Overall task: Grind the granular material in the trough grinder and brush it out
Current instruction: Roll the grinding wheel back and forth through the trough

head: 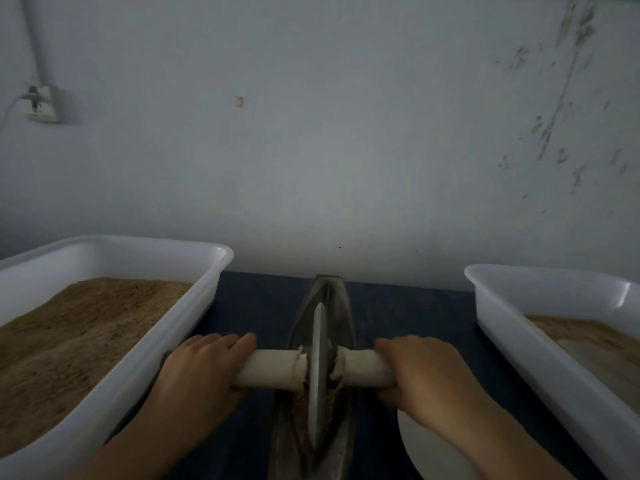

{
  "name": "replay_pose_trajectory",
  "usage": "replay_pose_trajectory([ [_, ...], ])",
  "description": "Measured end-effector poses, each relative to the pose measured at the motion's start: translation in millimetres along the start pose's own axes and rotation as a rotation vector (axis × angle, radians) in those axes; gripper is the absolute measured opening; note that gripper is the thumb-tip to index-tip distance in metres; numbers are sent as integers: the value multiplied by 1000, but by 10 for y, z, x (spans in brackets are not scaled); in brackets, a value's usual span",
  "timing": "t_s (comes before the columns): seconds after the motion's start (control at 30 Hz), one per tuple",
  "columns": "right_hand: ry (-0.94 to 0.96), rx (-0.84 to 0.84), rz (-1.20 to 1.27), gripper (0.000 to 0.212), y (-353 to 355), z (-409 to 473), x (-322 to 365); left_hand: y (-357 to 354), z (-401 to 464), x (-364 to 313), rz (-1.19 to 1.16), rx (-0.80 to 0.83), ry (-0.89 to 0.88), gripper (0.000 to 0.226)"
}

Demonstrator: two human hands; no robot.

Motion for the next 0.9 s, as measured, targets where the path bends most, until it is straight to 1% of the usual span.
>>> replay_pose_trajectory([
  [0.03, -24, 11, -8, 26, -29, 47, -18, -11, 26, -4, 2, 1, 12, 60],
  [0.1, -49, -19, -24, 30, -78, 145, -66, -51, 127, -4, 9, 21, 46, 58],
  [0.17, -47, -100, -28, 29, -105, 231, -119, -135, 247, 4, 23, 75, 80, 53],
  [0.27, -39, -216, -69, 25, -144, 368, -204, -307, 419, 31, 2, 131, 150, 35],
  [0.4, -58, -241, -117, 25, -127, 568, -271, -437, 611, 34, 23, 105, 191, 31],
  [0.53, -43, -252, -119, 25, -124, 564, -280, -434, 630, 16, 22, 79, 206, 29],
  [0.6, -30, -248, -115, 25, -139, 505, -260, -429, 563, 28, 31, 64, 195, 29],
  [0.8, -1, -210, -51, 22, -107, 182, -94, -206, 258, 11, -26, 87, 130, 34],
  [0.83, 5, -207, -47, 21, -92, 114, -61, -154, 209, 3, -27, 99, 100, 37],
  [0.9, 19, -194, -31, 21, -60, -7, -5, -64, 121, 0, -31, 71, 50, 49],
])
Point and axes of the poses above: each hand's wrist, its own z-axis towards the middle knuckle, its own y-axis out of the back of the hand, x = y × z, the point moved 2 cm from there along z, towards the middle knuckle, and after that the axes turned 12 degrees about z, right-handed, at the moved point
